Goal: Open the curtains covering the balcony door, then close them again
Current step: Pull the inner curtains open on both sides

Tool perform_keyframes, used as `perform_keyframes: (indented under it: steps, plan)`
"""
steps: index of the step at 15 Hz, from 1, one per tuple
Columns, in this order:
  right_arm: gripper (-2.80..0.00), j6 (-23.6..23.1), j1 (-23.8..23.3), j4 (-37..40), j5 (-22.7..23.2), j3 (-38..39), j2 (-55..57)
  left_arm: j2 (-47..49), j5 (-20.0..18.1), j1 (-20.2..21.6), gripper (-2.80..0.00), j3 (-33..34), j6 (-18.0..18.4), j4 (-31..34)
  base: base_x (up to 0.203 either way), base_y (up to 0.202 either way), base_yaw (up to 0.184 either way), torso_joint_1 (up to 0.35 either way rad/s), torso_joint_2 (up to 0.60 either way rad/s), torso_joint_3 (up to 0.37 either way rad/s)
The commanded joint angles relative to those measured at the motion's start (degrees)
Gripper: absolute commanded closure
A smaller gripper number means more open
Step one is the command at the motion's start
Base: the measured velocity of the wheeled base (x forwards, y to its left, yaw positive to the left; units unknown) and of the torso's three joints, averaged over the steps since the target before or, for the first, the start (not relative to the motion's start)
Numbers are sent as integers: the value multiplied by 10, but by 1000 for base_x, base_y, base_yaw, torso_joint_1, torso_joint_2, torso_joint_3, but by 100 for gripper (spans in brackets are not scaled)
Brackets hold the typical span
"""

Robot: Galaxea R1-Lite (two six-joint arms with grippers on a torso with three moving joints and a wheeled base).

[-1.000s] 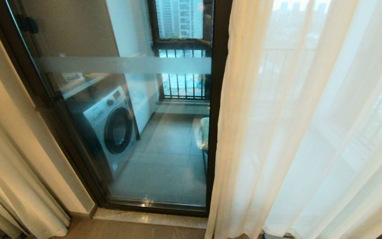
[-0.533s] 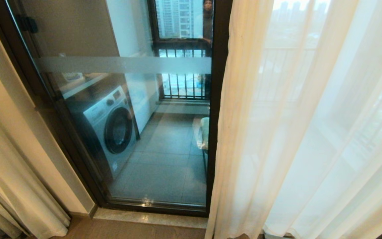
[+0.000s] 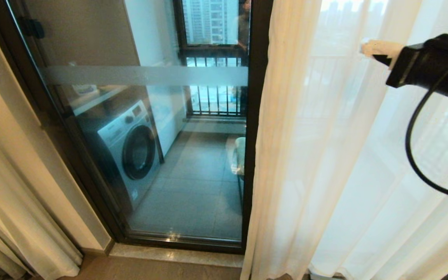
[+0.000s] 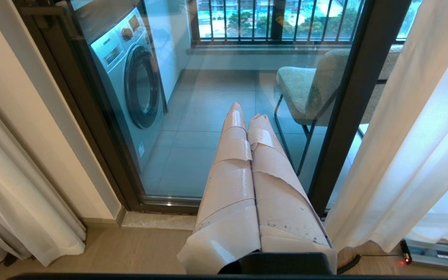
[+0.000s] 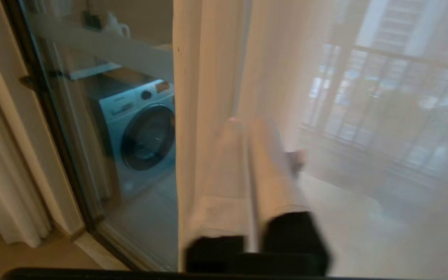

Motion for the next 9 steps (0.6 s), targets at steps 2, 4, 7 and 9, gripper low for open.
perform_keyframes:
  steps: [2, 4, 7, 9]
  plan:
    - [-280, 14, 26, -39, 1, -52, 104, 0, 0, 0, 0, 0, 0, 0, 0, 0, 0, 0, 0, 0]
    - [-280, 16, 45, -65, 1, -59, 127, 0, 0, 0, 0, 0, 0, 0, 0, 0, 0, 0, 0, 0]
    - [-280, 16, 71, -117, 0, -61, 158, 0, 0, 0, 0, 0, 0, 0, 0, 0, 0, 0, 0, 0]
    - [-280, 22, 89, -154, -1, -73, 183, 0, 0, 0, 0, 0, 0, 0, 0, 0, 0, 0, 0, 0]
